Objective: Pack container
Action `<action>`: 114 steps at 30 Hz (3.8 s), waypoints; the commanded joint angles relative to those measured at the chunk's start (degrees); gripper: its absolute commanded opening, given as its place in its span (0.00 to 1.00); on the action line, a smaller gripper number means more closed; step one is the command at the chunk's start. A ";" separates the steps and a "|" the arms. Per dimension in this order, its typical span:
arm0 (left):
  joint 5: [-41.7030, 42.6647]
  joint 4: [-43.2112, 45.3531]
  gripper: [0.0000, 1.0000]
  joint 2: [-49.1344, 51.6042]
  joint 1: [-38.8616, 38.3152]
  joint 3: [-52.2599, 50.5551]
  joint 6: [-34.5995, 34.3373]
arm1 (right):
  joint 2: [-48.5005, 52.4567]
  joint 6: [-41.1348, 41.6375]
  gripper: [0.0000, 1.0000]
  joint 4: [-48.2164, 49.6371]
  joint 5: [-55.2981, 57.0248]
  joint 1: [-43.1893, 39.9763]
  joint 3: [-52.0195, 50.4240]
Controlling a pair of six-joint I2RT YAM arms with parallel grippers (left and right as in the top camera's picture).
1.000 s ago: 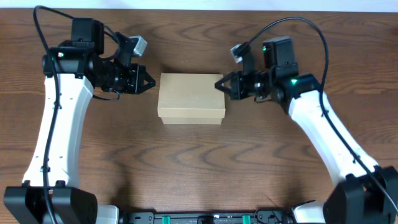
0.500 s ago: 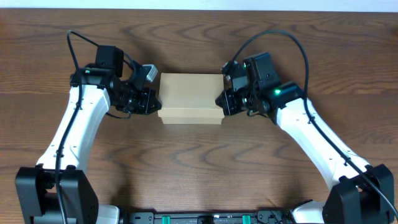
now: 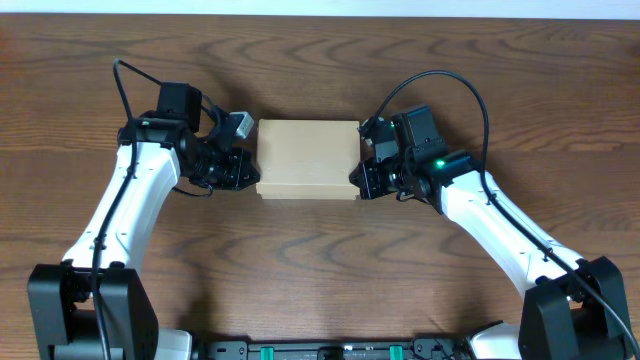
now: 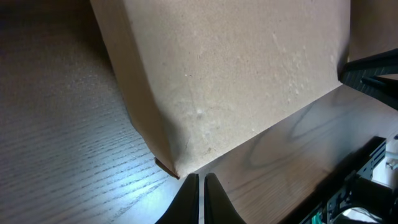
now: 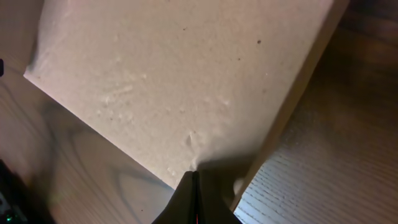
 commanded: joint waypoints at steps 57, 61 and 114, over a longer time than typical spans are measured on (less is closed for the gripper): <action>-9.22 -17.42 0.95 -55.93 -8.94 -0.35 -10.71 | -60.08 2.91 0.99 -28.35 13.07 4.61 -1.55; -12.37 -20.70 0.95 -55.93 -8.94 -0.35 -10.05 | -60.08 2.91 0.99 -28.35 13.07 4.63 -1.55; -19.43 34.07 0.95 -92.00 -0.79 -62.90 -16.72 | -60.08 2.91 0.99 -28.35 13.07 4.63 -1.55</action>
